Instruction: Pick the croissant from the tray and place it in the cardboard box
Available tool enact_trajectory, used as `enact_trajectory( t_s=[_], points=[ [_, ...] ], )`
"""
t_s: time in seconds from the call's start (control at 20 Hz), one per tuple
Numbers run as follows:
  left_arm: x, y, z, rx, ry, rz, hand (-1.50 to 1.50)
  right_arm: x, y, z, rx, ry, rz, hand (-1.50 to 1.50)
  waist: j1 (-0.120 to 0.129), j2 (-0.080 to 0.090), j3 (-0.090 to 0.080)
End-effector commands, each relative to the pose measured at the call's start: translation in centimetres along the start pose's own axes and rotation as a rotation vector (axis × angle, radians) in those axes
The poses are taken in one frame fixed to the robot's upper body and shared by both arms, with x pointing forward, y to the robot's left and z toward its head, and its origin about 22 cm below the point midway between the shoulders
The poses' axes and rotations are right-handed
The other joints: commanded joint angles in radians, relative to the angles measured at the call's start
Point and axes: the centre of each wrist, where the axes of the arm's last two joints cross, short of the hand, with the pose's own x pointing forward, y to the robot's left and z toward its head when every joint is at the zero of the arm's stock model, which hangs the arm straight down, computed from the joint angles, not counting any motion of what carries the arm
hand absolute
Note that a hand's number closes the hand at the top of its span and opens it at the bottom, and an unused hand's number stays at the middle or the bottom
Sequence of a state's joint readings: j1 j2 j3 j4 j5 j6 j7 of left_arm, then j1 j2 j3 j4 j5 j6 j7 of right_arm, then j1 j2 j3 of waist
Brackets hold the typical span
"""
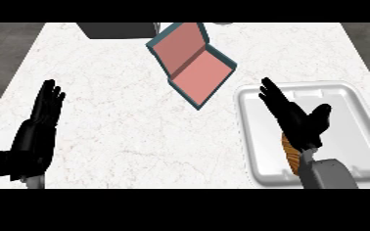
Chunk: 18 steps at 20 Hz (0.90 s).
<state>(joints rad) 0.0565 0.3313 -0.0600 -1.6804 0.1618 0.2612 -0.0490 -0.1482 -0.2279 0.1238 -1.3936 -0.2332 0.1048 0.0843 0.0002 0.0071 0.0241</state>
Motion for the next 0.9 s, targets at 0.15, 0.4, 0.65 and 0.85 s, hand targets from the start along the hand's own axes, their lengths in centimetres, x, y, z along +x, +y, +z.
enact_trajectory(
  t_s=[0.15,0.4,0.65,0.85],
  points=[
    [-1.3,4.6,-2.1,0.104,0.100,-0.312,0.00,0.6,-5.6,2.7,0.041,-0.165,-0.044,-1.50,-0.018,-0.004,-0.022],
    [-2.5,6.9,-0.8,0.091,0.209,-0.397,0.00,6.7,-10.2,4.6,0.130,-0.185,0.738,-1.50,-0.027,-0.009,-0.025],
    [-3.2,7.0,-1.8,0.073,0.228,-0.391,0.00,-5.6,-12.9,10.2,0.023,-0.362,0.231,-1.50,-0.014,0.003,-0.018],
    [-2.1,5.8,-3.4,0.049,0.220,-0.424,0.00,-6.0,-17.1,10.9,0.107,-0.462,0.301,-1.50,0.008,0.001,-0.019]
  ],
)
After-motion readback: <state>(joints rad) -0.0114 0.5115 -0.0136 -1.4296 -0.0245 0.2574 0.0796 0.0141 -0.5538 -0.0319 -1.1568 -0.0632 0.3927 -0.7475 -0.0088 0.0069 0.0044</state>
